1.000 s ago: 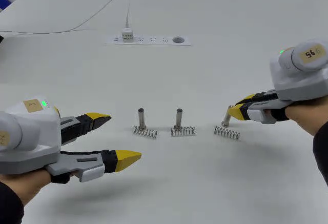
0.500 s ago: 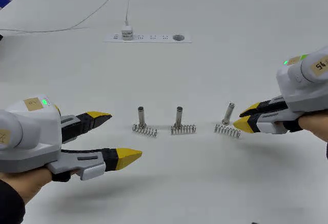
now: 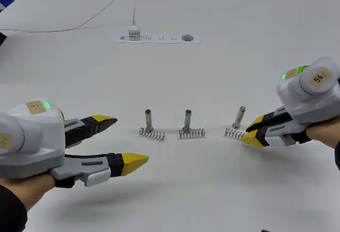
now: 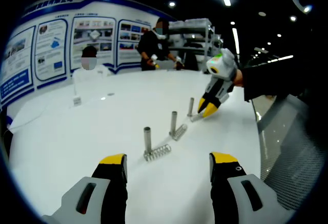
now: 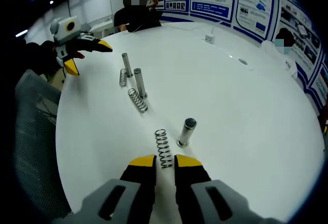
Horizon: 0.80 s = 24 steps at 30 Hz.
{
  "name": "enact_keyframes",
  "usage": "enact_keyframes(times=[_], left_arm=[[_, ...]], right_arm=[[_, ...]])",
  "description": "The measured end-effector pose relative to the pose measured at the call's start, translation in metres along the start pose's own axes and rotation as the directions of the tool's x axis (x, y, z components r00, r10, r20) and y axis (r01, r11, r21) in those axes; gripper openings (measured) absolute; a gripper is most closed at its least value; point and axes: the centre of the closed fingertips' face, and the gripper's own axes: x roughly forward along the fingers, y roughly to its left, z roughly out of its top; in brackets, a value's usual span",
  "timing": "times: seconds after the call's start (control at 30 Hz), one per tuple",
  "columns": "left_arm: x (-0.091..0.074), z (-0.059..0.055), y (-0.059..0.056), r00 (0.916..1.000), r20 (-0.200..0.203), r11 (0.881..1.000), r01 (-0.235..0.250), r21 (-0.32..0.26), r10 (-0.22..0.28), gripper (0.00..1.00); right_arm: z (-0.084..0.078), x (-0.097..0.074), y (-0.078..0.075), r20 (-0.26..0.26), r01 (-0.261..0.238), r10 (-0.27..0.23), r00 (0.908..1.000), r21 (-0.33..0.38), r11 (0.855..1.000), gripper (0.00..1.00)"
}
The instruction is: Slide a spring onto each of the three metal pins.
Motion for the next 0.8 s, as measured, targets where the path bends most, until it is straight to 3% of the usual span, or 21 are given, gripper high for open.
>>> enact_keyframes(times=[0.6, 0.8], left_arm=[[-0.0013, -0.0003, -0.0023, 1.0000, -0.003, 1.000, 0.003, -0.002, -0.003, 0.65], [-0.0018, -0.0003, -0.0030, 1.0000, -0.003, 1.000, 0.005, -0.001, -0.005, 0.65]], right_arm=[[-0.0091, 0.0038, 0.0012, -0.068, -0.023, 0.020, 0.9975, -0.043, 0.999, 0.13], [-0.0088, 0.0051, 0.0009, -0.067, -0.032, 0.030, 0.9973, -0.032, 0.999, 0.12]])
